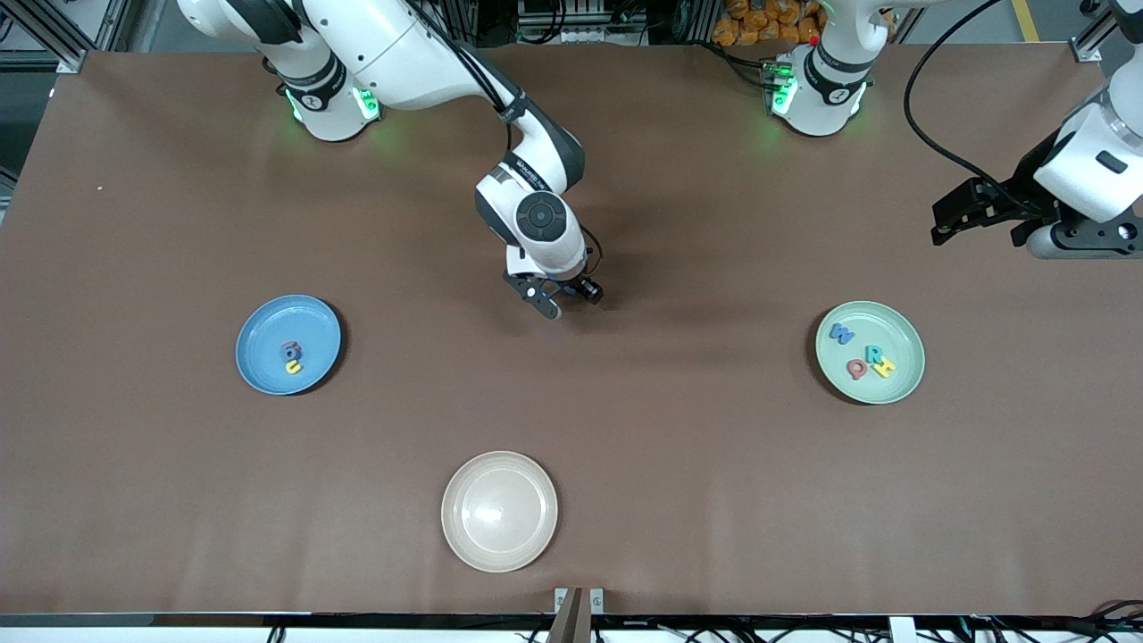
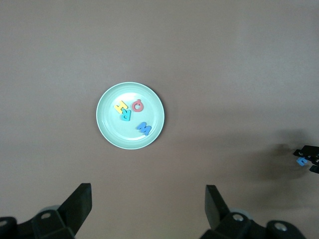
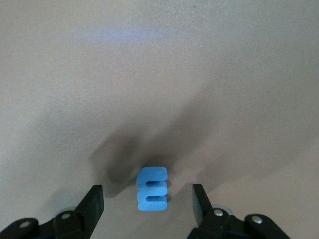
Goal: Sort upper and lower case letters into plates
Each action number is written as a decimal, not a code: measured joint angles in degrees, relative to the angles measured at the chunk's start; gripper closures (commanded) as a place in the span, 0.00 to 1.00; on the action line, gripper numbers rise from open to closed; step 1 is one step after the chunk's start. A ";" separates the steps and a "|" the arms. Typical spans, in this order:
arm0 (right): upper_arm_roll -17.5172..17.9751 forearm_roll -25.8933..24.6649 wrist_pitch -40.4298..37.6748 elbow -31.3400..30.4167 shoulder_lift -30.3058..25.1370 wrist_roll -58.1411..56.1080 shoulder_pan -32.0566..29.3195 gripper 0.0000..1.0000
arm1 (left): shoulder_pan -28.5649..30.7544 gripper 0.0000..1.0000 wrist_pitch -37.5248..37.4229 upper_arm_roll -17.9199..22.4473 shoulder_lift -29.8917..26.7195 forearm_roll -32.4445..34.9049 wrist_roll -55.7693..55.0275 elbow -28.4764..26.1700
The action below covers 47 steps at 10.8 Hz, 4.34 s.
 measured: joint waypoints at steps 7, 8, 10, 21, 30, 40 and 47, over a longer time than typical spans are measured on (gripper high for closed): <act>-0.01 0.05 1.03 0.77 0.53 0.06 -0.02 0.70 | -0.04 0.00 0.00 -0.32 0.11 0.00 0.00 -0.07; -0.01 0.06 1.03 0.78 0.53 0.07 -0.02 0.79 | -0.04 0.00 0.00 -0.45 0.11 0.00 0.00 -0.08; 0.00 0.08 1.03 0.83 0.52 0.08 -0.02 0.99 | -0.04 0.00 0.00 -0.49 0.12 0.00 0.00 -0.13; -0.82 1.33 -27.15 2.91 -11.69 -23.62 -19.87 1.00 | -0.02 0.00 0.00 -1.17 0.24 0.00 0.00 -0.44; -10.92 -2.91 -27.99 -1.01 -9.58 -57.26 -38.61 0.69 | 0.14 0.00 0.00 -1.17 0.31 0.00 0.00 -0.47; -11.81 -3.48 -46.12 12.22 -24.20 -65.39 -38.63 0.00 | 0.21 0.00 0.00 -1.15 0.39 0.00 0.00 -1.01; -9.89 -8.99 -50.90 12.47 -36.63 -79.18 -38.59 0.00 | 0.22 0.00 -0.02 -1.15 0.43 0.00 0.00 -1.07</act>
